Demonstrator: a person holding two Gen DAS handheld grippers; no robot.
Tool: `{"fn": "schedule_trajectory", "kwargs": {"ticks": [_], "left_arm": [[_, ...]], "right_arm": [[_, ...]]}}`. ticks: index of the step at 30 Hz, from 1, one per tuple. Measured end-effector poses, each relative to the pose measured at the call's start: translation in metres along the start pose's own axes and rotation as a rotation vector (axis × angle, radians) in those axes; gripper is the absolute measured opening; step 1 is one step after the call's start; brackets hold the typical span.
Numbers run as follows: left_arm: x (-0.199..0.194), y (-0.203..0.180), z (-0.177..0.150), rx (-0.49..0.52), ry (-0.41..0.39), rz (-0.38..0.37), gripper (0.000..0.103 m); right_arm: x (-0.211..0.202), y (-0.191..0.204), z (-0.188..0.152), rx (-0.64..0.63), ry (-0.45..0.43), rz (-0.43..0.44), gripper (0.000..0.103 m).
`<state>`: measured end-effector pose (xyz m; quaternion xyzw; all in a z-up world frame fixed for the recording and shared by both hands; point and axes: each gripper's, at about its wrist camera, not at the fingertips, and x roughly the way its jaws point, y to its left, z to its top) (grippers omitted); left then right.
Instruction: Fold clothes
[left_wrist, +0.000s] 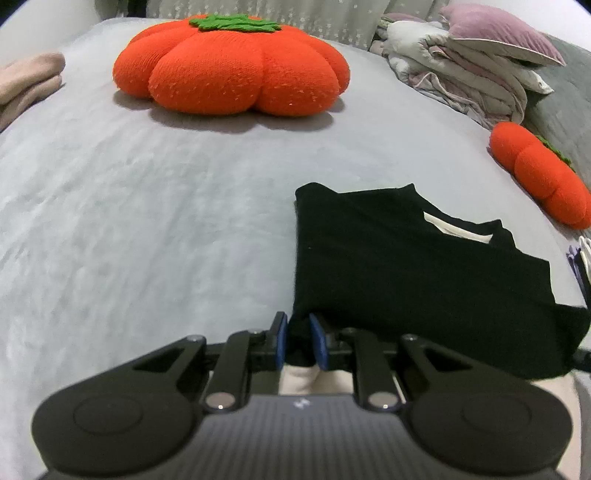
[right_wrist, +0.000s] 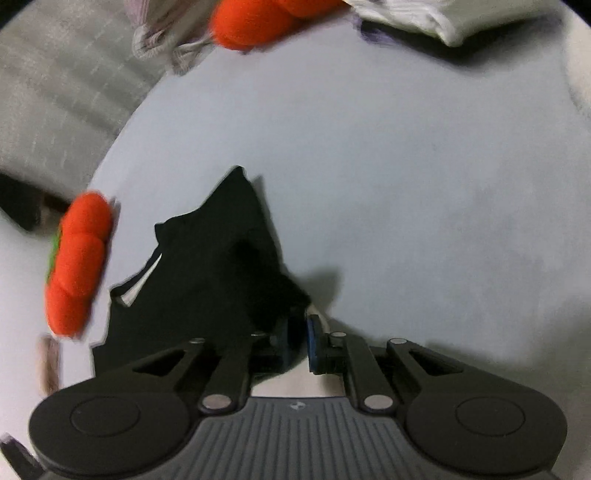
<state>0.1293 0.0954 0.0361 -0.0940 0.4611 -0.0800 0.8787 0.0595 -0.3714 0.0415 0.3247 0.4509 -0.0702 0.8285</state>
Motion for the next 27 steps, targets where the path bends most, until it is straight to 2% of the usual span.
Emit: {"fn": "schedule_trajectory", "kwargs": {"ticks": [2, 4, 7, 9, 10, 12, 15, 18, 21, 23, 24, 27], "left_arm": [[0.0, 0.0, 0.0, 0.001, 0.001, 0.001, 0.015], [0.0, 0.0, 0.0, 0.001, 0.002, 0.002, 0.015], [-0.001, 0.002, 0.001, -0.017, 0.005, -0.005, 0.015], [0.0, 0.007, 0.002, -0.063, 0.013, -0.026, 0.015], [0.001, 0.01, 0.003, -0.088, 0.016, -0.04, 0.015], [0.001, 0.015, 0.003, -0.116, 0.018, -0.058, 0.015], [0.001, 0.016, 0.003, -0.109, 0.016, -0.054, 0.015], [0.0, 0.015, 0.002, -0.09, 0.008, -0.045, 0.015], [-0.002, 0.013, 0.003, -0.073, 0.0, -0.031, 0.015], [-0.003, 0.014, 0.004, -0.067, -0.001, -0.021, 0.015], [-0.002, 0.013, 0.004, -0.06, -0.001, -0.012, 0.015], [-0.003, 0.009, 0.003, -0.033, -0.005, 0.007, 0.014]], "right_arm": [[-0.012, 0.012, 0.001, -0.109, -0.08, -0.07, 0.046], [-0.022, 0.019, 0.002, -0.174, -0.142, -0.092, 0.048], [-0.031, 0.021, 0.004, -0.183, -0.2, 0.022, 0.048], [-0.026, 0.031, 0.001, -0.253, -0.203, 0.074, 0.044], [-0.022, 0.038, -0.003, -0.308, -0.201, 0.07, 0.042], [-0.009, 0.049, -0.012, -0.415, -0.18, -0.008, 0.027], [0.009, 0.053, -0.02, -0.49, -0.129, -0.078, 0.015], [-0.003, 0.052, -0.018, -0.469, -0.16, -0.041, 0.009], [-0.024, 0.045, -0.013, -0.333, -0.142, 0.1, 0.009], [-0.028, 0.033, -0.007, -0.214, -0.076, 0.197, 0.009], [-0.025, 0.029, -0.004, -0.183, -0.052, 0.192, 0.009], [-0.003, 0.009, 0.001, -0.095, 0.025, 0.104, 0.01]]}}
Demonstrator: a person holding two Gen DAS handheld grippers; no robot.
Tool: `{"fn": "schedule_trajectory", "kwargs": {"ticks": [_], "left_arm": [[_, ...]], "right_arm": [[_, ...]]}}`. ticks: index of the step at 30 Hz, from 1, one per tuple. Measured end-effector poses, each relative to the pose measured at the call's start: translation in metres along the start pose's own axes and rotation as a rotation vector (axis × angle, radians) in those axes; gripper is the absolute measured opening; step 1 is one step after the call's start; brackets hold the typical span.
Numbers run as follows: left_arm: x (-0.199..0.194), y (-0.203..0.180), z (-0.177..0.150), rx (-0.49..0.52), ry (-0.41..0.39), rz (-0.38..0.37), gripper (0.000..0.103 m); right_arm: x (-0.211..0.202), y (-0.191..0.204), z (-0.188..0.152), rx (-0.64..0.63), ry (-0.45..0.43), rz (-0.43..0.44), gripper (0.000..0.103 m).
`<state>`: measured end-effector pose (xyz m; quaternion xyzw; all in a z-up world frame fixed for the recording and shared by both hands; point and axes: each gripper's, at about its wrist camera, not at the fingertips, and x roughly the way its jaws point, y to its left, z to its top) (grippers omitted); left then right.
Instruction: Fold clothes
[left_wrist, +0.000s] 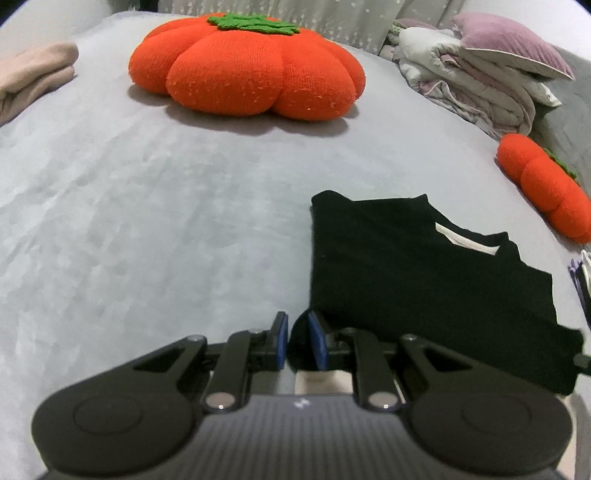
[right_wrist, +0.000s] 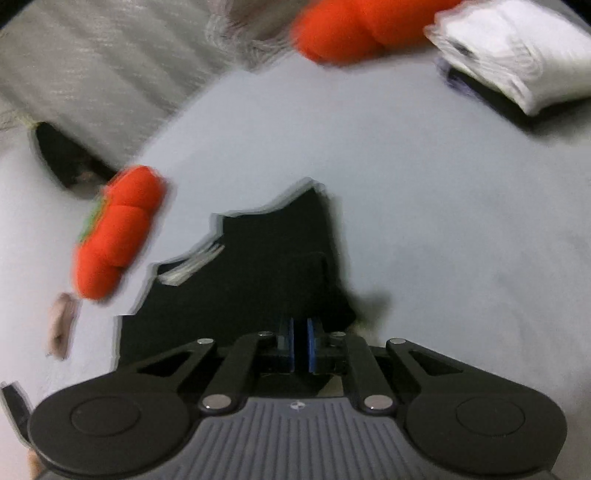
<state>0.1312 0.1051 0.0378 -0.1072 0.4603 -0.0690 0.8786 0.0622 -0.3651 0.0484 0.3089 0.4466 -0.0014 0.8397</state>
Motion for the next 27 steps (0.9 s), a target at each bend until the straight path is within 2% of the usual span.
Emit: {"fn": "schedule_trajectory", "kwargs": {"ticks": [2, 4, 7, 9, 11, 15, 18, 21, 25, 27], "left_arm": [[-0.001, -0.002, 0.0, 0.008, -0.002, 0.0, 0.014], [-0.003, -0.001, 0.001, 0.007, -0.002, -0.017, 0.015], [-0.011, 0.009, 0.006, -0.048, -0.029, -0.044, 0.022], [-0.017, 0.019, 0.01, -0.092, -0.062, -0.059, 0.027], [-0.019, 0.027, 0.014, -0.147, -0.088, -0.08, 0.032], [-0.011, 0.028, 0.019, -0.182, -0.104, -0.103, 0.037], [0.0, 0.014, 0.018, -0.131, -0.099, -0.079, 0.039], [0.012, -0.001, 0.017, -0.079, -0.103, -0.045, 0.041], [0.024, -0.009, 0.02, -0.071, -0.114, -0.03, 0.04], [0.029, -0.011, 0.02, -0.07, -0.112, -0.019, 0.035]], "right_arm": [[0.006, -0.009, 0.002, 0.034, 0.014, -0.004, 0.01], [0.004, -0.008, 0.005, 0.012, -0.001, -0.009, 0.011], [-0.006, 0.001, 0.006, -0.07, -0.044, -0.026, 0.021], [-0.015, 0.0, 0.009, -0.069, -0.079, -0.003, 0.031], [-0.018, -0.003, 0.012, -0.05, -0.104, 0.021, 0.035], [-0.014, 0.004, 0.011, -0.093, -0.101, 0.027, 0.035], [-0.012, 0.018, 0.004, -0.201, -0.11, 0.008, 0.035], [-0.008, 0.031, 0.0, -0.294, -0.136, -0.048, 0.035], [0.001, 0.03, 0.0, -0.301, -0.132, -0.078, 0.034], [0.006, 0.029, 0.002, -0.306, -0.129, -0.089, 0.029]]}}
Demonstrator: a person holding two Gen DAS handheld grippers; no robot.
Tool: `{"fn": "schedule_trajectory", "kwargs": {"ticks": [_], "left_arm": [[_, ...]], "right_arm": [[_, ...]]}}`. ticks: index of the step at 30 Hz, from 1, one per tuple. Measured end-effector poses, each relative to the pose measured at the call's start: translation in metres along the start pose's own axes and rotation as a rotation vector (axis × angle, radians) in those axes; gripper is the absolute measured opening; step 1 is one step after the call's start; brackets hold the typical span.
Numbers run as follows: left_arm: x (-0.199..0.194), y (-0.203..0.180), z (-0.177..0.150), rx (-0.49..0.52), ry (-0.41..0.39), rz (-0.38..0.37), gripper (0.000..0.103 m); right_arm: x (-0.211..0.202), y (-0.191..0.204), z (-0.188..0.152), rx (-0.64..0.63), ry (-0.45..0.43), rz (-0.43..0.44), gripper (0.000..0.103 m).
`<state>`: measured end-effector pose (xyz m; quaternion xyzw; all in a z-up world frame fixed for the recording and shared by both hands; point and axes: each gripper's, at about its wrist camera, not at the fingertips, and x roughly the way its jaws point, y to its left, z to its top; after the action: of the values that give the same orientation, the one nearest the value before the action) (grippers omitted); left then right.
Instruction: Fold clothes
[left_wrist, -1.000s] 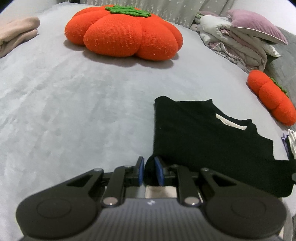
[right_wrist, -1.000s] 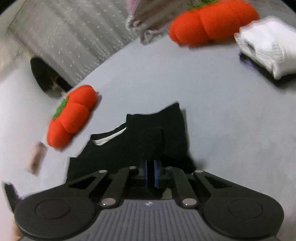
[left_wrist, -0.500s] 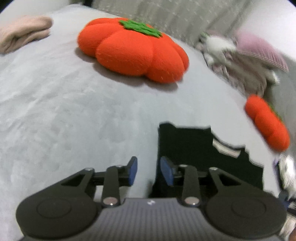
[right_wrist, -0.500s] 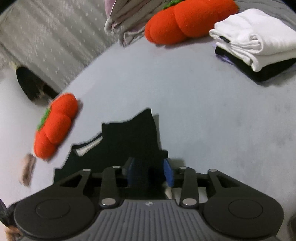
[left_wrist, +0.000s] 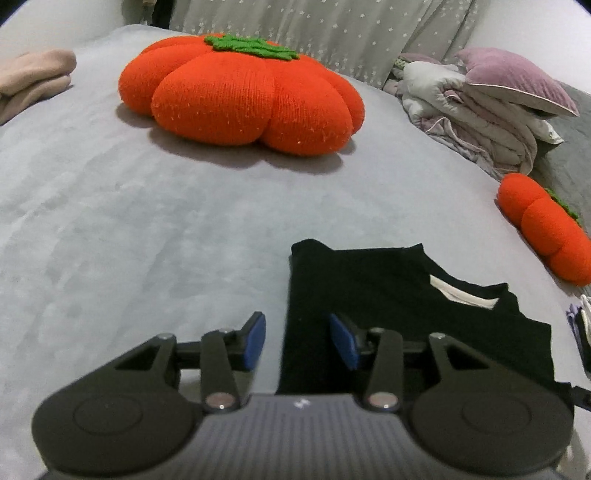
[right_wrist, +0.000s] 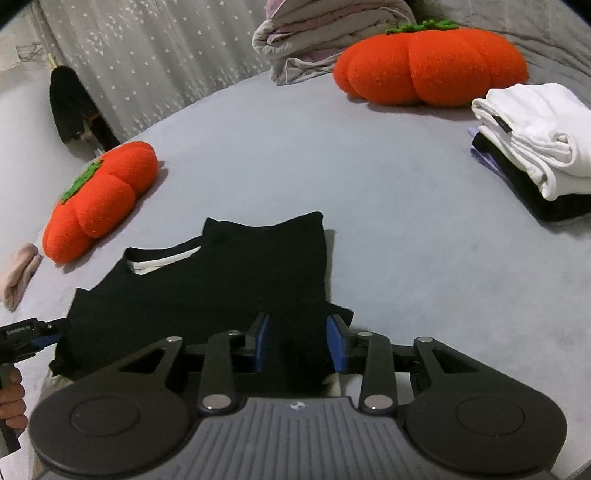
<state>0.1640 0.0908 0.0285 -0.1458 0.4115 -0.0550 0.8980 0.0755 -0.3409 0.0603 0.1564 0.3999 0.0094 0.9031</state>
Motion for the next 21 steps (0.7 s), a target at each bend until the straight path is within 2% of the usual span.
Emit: {"fn": "schedule_trajectory", "kwargs": {"ticks": [2, 4, 7, 11, 14, 17, 19, 20, 21], "left_arm": [[0.003, -0.001, 0.0, 0.008, 0.002, 0.0, 0.021], [0.003, -0.002, 0.0, 0.012, -0.007, 0.004, 0.019], [0.0, -0.002, 0.0, 0.018, -0.029, 0.013, 0.015], [-0.006, 0.004, 0.003, -0.005, -0.077, 0.035, 0.003], [-0.007, 0.013, 0.007, -0.031, -0.095, 0.058, 0.003], [-0.003, 0.016, 0.007, -0.018, -0.055, 0.053, 0.004], [-0.005, 0.015, 0.007, -0.016, -0.045, 0.044, 0.004], [-0.007, 0.014, 0.007, -0.015, -0.052, 0.042, 0.004], [-0.01, 0.012, 0.007, -0.014, -0.06, 0.04, 0.004]], "right_arm": [[0.004, -0.001, 0.001, -0.005, 0.002, -0.005, 0.027], [0.008, -0.001, 0.002, -0.009, 0.003, -0.008, 0.018], [0.013, 0.0, 0.003, -0.028, -0.006, -0.027, 0.011], [0.006, 0.001, 0.005, -0.026, -0.063, -0.008, 0.01], [0.001, 0.005, 0.007, -0.052, -0.094, -0.003, 0.009], [0.009, 0.006, 0.003, -0.094, -0.034, -0.04, 0.01], [0.01, 0.007, 0.001, -0.116, -0.017, -0.079, 0.019], [0.006, 0.005, 0.002, -0.104, -0.033, -0.085, 0.029], [0.0, 0.003, 0.004, -0.09, -0.052, -0.078, 0.029]]}}
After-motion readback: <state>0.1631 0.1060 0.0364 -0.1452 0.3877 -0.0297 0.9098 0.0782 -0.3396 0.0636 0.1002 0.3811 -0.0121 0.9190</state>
